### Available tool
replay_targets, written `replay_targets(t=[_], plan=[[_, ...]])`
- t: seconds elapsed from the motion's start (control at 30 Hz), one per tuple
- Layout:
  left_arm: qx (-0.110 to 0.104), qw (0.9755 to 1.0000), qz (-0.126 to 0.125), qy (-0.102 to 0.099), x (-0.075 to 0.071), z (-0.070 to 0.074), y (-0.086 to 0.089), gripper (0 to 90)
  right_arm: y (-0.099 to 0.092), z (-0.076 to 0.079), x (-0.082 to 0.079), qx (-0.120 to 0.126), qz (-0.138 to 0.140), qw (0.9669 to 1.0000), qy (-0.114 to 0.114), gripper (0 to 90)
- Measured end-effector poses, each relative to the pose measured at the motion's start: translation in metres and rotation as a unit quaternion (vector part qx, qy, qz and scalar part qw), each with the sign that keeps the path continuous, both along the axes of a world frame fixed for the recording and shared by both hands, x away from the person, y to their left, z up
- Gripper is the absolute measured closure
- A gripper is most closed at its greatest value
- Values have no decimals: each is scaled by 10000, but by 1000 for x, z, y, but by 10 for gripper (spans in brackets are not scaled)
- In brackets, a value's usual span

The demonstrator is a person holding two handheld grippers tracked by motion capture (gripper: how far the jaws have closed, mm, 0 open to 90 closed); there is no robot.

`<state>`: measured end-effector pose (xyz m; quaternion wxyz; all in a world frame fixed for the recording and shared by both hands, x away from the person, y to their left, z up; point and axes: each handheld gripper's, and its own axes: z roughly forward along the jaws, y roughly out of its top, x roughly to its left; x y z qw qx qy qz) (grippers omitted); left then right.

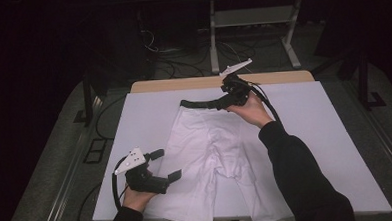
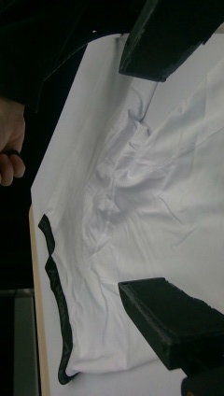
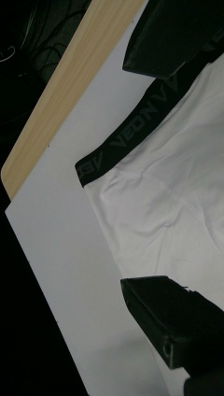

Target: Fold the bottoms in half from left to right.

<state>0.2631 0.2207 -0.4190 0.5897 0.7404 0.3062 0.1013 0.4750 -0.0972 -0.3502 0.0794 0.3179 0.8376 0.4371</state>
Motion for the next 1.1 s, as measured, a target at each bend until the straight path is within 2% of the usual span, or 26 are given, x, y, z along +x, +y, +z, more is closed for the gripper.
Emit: replay_targets(t=[0.4,0.63,0.8,1.1], plan=[[-18,10000,-11,0,-1,0,0,0,18,-14,18,-76,-51,9999,55,0],[-21,10000,-17,-6,-1,0,0,0,26,-15,25,0,-79,10000,12,0],[-19,10000,-20,-5,-1,0,0,0,32,-16,29,-32,-61,10000,17,0],[-16,10000,-23,1,-1,0,0,0,54,-16,36,-82,62,9999,45,0]])
